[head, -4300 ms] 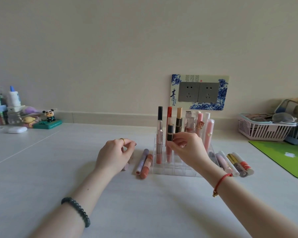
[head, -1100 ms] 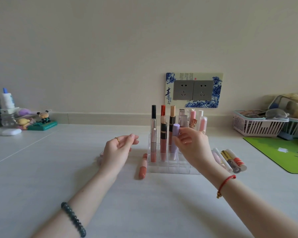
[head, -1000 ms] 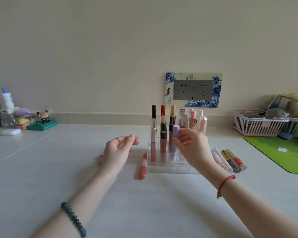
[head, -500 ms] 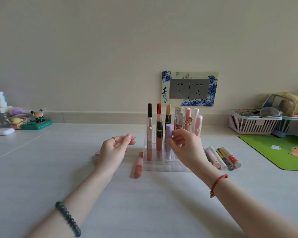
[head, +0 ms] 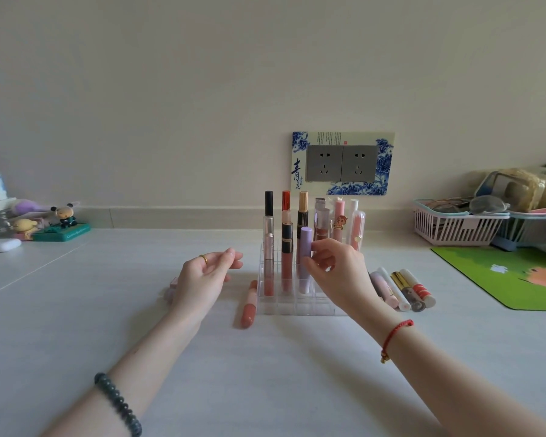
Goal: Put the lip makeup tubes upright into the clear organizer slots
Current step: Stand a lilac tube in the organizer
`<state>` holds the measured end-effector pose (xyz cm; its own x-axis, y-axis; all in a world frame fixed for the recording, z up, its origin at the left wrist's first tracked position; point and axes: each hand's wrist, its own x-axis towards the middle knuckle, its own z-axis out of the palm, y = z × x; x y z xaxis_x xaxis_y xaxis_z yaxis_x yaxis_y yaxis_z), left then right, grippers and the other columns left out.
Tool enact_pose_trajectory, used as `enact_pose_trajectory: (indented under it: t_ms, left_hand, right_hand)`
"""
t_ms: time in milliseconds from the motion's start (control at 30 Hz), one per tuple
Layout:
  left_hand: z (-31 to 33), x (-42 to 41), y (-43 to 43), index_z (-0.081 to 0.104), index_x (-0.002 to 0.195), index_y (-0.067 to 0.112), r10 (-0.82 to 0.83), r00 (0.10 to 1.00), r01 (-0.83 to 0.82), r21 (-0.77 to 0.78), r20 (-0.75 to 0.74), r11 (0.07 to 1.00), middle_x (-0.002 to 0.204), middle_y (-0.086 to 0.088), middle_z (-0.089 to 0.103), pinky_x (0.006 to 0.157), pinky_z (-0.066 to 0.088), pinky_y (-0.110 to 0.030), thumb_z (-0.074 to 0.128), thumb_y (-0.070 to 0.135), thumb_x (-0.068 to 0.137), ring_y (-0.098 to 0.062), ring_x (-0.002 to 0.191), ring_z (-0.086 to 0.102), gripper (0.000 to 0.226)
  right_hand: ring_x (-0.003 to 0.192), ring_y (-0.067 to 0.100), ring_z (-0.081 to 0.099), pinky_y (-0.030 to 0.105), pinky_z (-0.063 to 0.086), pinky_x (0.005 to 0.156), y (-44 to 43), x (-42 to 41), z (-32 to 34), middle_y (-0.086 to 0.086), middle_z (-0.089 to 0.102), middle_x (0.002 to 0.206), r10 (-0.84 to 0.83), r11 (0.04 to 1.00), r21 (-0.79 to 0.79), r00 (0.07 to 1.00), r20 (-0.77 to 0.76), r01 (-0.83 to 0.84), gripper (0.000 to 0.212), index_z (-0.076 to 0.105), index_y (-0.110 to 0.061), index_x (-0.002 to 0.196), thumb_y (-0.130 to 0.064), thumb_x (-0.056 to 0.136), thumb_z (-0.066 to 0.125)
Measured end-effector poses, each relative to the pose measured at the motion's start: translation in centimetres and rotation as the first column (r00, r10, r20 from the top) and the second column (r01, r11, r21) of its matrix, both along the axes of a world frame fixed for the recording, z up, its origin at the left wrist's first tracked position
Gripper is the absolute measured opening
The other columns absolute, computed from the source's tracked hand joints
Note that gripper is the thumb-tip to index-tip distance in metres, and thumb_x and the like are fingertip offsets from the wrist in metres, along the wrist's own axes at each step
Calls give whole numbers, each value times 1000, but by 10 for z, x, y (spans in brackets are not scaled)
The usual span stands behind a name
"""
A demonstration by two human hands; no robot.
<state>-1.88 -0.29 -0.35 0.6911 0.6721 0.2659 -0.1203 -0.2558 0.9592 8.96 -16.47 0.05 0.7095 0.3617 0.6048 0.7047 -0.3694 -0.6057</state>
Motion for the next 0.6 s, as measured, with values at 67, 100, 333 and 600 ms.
enact_pose_trajectory:
  t_ms: [67, 100, 333, 600]
  left_hand:
    - [0, 0, 0, 69, 86, 19, 0, 1000, 0, 4, 1, 1000, 83, 8, 68, 49, 32, -19, 52, 30, 90, -6, 57, 47, 21]
    - [0, 0, 0, 69, 86, 19, 2, 1000, -2, 5, 0, 1000, 83, 8, 68, 49, 32, -19, 52, 30, 90, -7, 57, 47, 21]
    - [-2, 2, 3, 69, 80, 22, 16, 1000, -15, 13, -24, 1000, 81, 10, 68, 48, 31, -23, 53, 33, 89, -10, 61, 48, 21]
    - [-8, 5, 7, 70, 81, 22, 12, 999, -11, 34, -40, 999, 80, 10, 70, 49, 31, -23, 53, 34, 89, -10, 58, 47, 21]
  right_hand:
    - [68, 7, 57, 3, 41, 62, -1, 1, 0, -4, 61, 78, -8, 1000, -3, 1000, 2, 8, 24, 64, -8, 105, -14, 83, 60]
    - [69, 8, 57, 4, 42, 64, -3, 1, 0, -3, 62, 78, -10, 1000, -3, 1000, 1, 10, 25, 64, -8, 106, -14, 82, 61]
    - [62, 1, 59, 5, 49, 65, -35, -1, 29, -3, 64, 74, -51, 989, 142, 992, 112, 34, 17, 68, -9, 97, -12, 81, 63]
    - [59, 8, 58, 14, 46, 52, -100, 50, 30, 8, 70, 80, -215, 975, 25, 966, -141, 221, 17, 71, -5, 93, -11, 79, 64]
